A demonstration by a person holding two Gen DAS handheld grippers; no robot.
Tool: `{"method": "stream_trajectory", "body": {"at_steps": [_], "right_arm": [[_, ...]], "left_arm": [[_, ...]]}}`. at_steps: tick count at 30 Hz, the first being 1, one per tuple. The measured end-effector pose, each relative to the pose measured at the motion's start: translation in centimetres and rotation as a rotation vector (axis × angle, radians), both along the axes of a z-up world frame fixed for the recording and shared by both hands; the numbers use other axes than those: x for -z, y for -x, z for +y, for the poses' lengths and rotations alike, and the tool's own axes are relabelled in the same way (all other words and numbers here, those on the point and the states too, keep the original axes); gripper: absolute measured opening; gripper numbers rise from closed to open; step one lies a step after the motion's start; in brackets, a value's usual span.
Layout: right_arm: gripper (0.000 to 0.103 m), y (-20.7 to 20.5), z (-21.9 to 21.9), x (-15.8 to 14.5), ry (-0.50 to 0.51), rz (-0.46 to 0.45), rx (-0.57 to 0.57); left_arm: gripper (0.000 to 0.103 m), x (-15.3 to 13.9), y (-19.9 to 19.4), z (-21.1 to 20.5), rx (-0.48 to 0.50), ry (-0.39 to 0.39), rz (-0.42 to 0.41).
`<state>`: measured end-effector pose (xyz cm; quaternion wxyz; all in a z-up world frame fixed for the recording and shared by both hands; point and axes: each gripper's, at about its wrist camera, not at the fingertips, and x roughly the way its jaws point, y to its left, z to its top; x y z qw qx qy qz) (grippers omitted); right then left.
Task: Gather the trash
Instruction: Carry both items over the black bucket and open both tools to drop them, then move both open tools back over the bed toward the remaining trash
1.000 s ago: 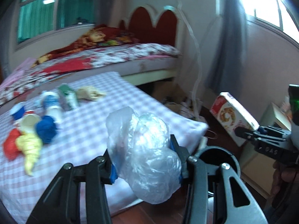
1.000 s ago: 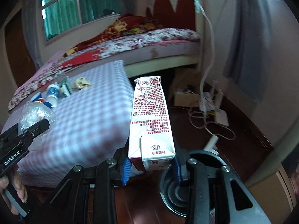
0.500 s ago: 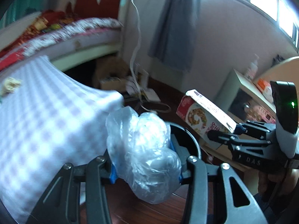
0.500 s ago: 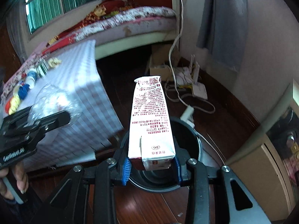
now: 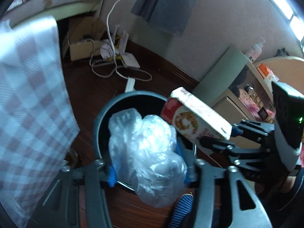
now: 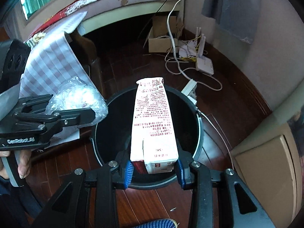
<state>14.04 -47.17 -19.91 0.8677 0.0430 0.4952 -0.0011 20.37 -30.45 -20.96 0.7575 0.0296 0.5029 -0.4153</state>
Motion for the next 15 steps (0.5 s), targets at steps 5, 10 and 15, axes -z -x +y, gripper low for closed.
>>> {"method": "stream_trajectory", "body": {"at_steps": [5,10,15], "right_arm": [[0.071,-0.5,-2.3,2.3,0.038,0.062,0.103],[0.077,-0.1,-3.4,2.1,0.030,0.075,0.168],[0.090,0.0,-2.3,1.8,0.030,0.068,0.167]], "left_arm": [[0.102,1.1,-0.9,1.0,-0.101,-0.024,0.014],[0.102,0.4,0.4,3.1,-0.202,-0.106,-0.100],[0.103,-0.5,1.8,5.3,-0.254,-0.161,-0.187]]}}
